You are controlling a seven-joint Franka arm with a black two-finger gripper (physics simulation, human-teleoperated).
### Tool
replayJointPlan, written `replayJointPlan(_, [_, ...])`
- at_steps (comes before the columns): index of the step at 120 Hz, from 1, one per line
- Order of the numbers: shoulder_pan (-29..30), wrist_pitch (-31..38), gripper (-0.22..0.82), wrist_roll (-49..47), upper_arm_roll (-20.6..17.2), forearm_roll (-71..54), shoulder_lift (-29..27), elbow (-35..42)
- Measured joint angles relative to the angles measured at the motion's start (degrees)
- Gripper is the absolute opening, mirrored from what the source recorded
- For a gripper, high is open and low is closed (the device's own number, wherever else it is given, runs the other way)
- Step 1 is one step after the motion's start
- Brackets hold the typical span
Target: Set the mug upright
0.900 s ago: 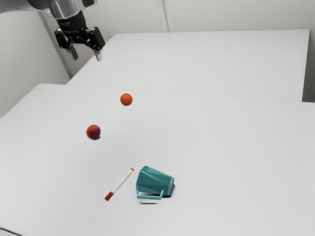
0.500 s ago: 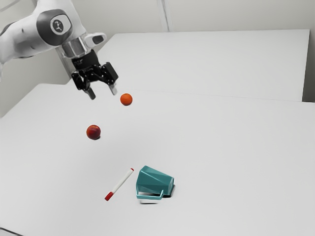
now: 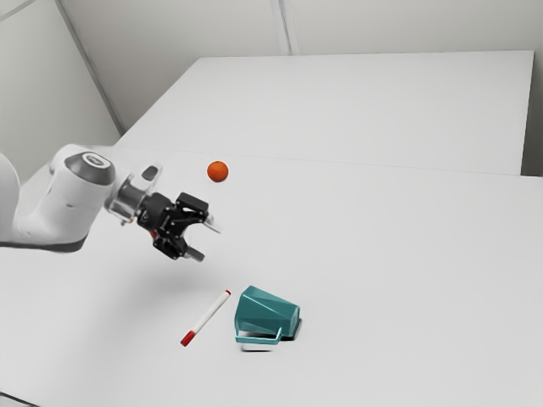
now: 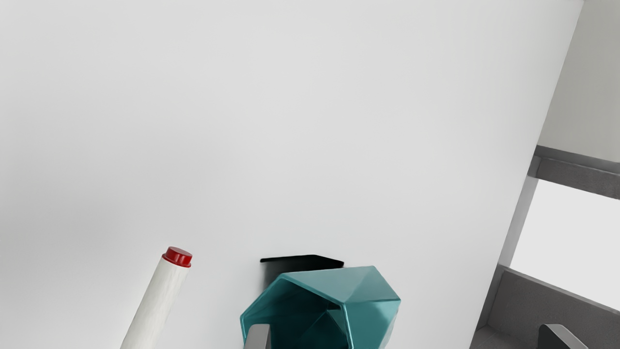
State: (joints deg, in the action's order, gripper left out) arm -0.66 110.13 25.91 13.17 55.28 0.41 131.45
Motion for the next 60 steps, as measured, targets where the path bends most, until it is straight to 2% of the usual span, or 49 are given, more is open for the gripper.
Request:
replayJointPlan(15, [1.62,1.74,0.6,6.84,-0.22,3.64,-4.45,6.96])
replayJointPlan(28, [-2.17,3.71,0.6,11.76,-0.72,6.63,-8.29,13.15])
replayJointPlan(42, [-2.65,5.26,0.6,16.64,-1.09,11.03,-8.89,17.24])
replayJointPlan(60, [-2.68,6.23,0.6,21.77,-1.51,16.65,-7.82,18.45])
